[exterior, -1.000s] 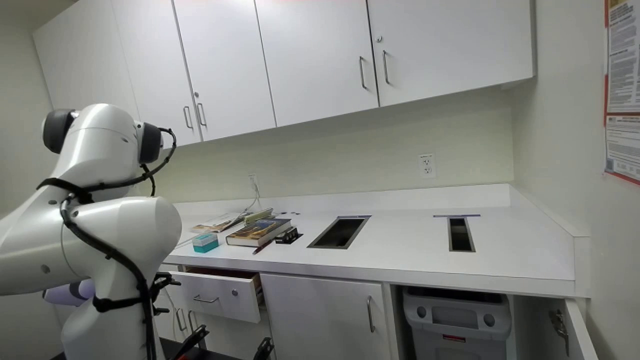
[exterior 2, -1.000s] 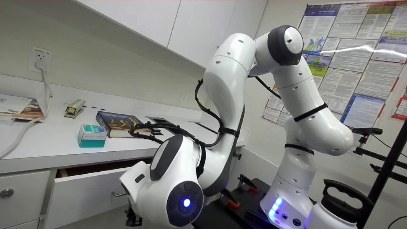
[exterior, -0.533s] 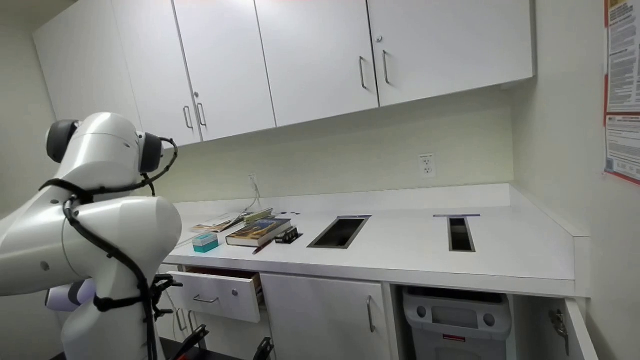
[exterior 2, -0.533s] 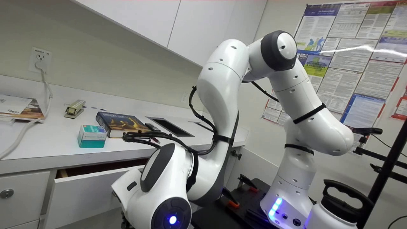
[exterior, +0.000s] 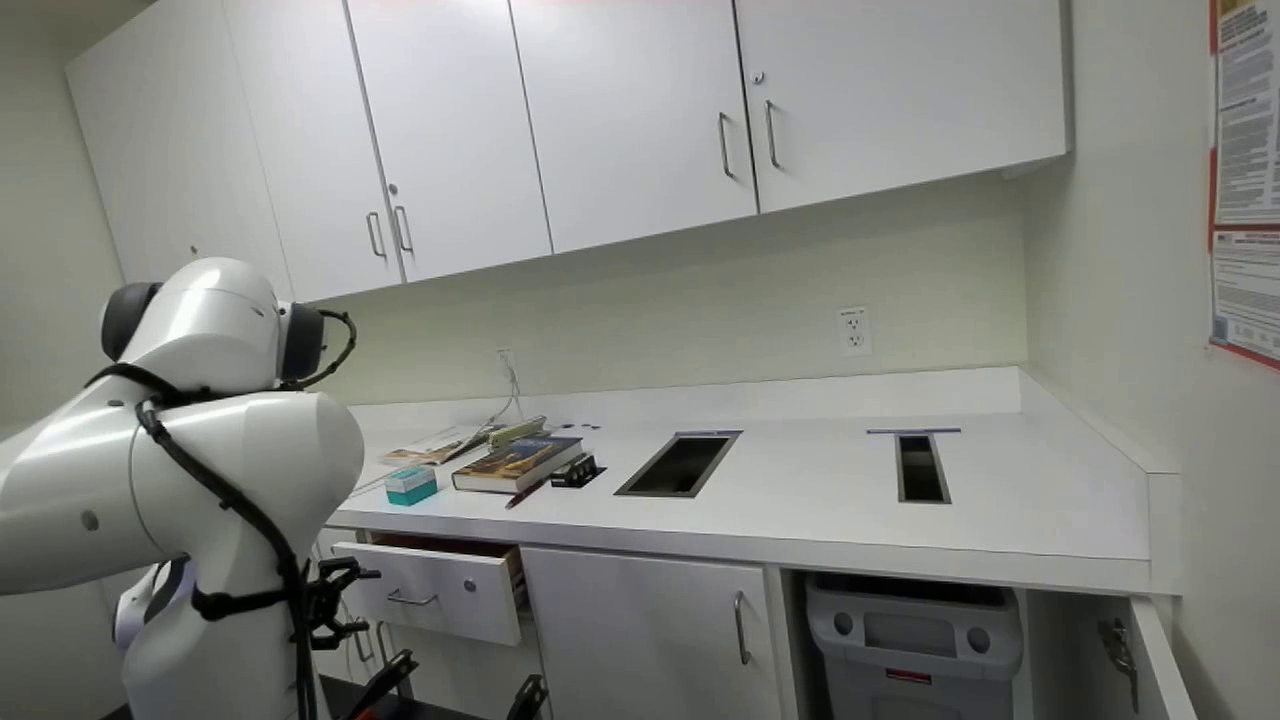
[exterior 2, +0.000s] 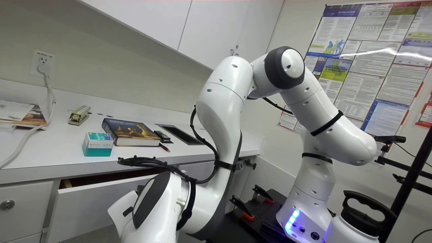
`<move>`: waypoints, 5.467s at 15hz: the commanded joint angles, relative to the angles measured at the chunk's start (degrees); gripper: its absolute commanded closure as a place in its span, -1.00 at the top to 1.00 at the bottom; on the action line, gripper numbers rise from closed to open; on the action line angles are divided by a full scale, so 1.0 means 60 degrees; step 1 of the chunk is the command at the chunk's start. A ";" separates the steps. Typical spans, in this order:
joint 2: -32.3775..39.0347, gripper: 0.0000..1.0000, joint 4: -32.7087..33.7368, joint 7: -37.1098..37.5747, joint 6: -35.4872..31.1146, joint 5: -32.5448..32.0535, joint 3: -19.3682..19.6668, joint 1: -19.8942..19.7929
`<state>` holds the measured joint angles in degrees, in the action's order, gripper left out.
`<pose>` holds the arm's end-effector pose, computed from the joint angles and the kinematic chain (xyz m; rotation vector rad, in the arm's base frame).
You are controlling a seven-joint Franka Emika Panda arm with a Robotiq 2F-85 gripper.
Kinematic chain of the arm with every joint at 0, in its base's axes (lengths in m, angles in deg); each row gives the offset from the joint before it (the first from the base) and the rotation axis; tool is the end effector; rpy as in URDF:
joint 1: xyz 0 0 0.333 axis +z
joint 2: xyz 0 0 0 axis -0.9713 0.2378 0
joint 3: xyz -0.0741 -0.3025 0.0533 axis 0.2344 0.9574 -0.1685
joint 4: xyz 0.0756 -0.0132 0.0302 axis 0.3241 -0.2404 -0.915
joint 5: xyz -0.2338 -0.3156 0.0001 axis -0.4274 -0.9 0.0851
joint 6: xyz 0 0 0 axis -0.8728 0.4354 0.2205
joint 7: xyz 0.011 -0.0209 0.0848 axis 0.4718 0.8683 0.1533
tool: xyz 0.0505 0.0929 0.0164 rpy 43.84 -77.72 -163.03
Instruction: Open the drawer below the book
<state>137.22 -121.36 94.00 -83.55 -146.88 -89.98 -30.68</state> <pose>0.2689 0.4517 -0.0079 1.7679 1.0795 0.7045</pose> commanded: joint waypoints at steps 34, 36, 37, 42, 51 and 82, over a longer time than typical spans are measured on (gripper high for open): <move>0.1823 -1.00 0.1743 0.0137 0.1801 -0.0874 0.0607 0.0531; 0.1903 -0.94 0.1789 0.0257 0.1975 -0.0812 0.0538 0.0618; 0.1928 -0.94 0.1787 0.0313 0.2060 -0.0751 0.0484 0.0675; 0.2094 -0.94 0.1685 0.0942 0.2761 -0.0189 0.0053 0.1149; 0.2070 -0.94 0.1373 0.2783 0.3919 0.2254 -0.0678 0.2637; -0.7688 1.00 -0.6494 -0.3340 -0.8663 0.4912 -0.7259 -0.7443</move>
<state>99.19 -154.89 82.66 -125.47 -125.38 -127.87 -64.85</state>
